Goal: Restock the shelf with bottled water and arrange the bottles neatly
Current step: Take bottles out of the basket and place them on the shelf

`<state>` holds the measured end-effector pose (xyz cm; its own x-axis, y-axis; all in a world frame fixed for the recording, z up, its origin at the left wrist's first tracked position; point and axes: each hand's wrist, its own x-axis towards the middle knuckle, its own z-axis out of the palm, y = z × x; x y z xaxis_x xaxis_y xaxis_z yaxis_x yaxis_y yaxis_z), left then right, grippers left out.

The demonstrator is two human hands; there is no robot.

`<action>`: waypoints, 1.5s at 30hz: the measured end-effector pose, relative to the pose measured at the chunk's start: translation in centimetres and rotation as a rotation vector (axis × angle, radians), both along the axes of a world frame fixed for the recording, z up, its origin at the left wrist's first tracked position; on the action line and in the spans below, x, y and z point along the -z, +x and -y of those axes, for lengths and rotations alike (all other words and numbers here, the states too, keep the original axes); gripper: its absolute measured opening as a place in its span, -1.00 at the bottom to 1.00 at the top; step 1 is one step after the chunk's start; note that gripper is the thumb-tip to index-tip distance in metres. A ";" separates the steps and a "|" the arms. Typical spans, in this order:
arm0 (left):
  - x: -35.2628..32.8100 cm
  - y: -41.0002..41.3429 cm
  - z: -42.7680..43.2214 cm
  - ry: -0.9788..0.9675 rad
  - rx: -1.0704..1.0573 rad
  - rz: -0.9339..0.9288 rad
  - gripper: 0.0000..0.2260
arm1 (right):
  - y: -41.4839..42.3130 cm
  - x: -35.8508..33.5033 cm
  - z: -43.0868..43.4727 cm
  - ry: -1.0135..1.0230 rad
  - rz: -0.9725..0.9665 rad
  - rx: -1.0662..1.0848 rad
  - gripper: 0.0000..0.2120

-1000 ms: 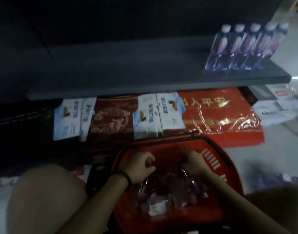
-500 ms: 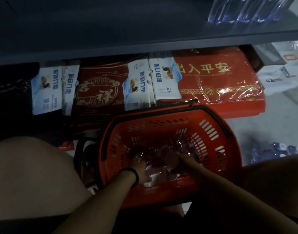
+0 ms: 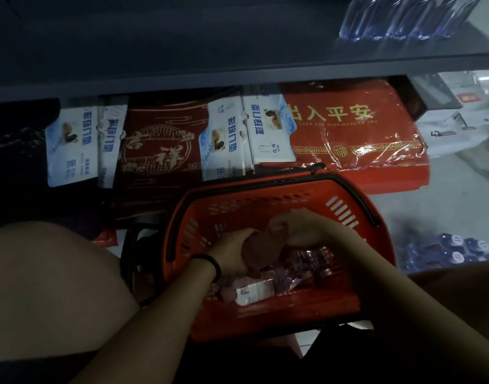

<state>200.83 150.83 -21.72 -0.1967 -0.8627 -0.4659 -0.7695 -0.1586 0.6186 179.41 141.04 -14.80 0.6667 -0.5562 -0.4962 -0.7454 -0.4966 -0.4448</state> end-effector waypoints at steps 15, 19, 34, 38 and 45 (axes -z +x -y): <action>0.0 4.0 -2.8 0.014 -0.599 -0.209 -0.05 | 4.7 13.7 -7.1 0.614 -0.125 0.491 -0.62; 0.2 3.9 -3.1 0.022 -0.598 -0.240 -0.11 | 6.6 15.0 -8.0 0.613 -0.160 0.377 -0.60; -3.1 2.8 -1.9 -0.016 -0.725 -0.380 -0.61 | -0.1 5.8 -2.6 0.736 0.344 0.572 -0.59; -5.9 1.9 -1.4 -0.095 -0.786 -0.539 -0.85 | 0.1 0.5 -3.0 0.711 0.694 0.564 -0.74; -14.0 1.7 -0.5 -0.230 -0.825 -0.806 -0.69 | 0.6 -7.8 -1.4 0.641 0.879 0.542 -0.38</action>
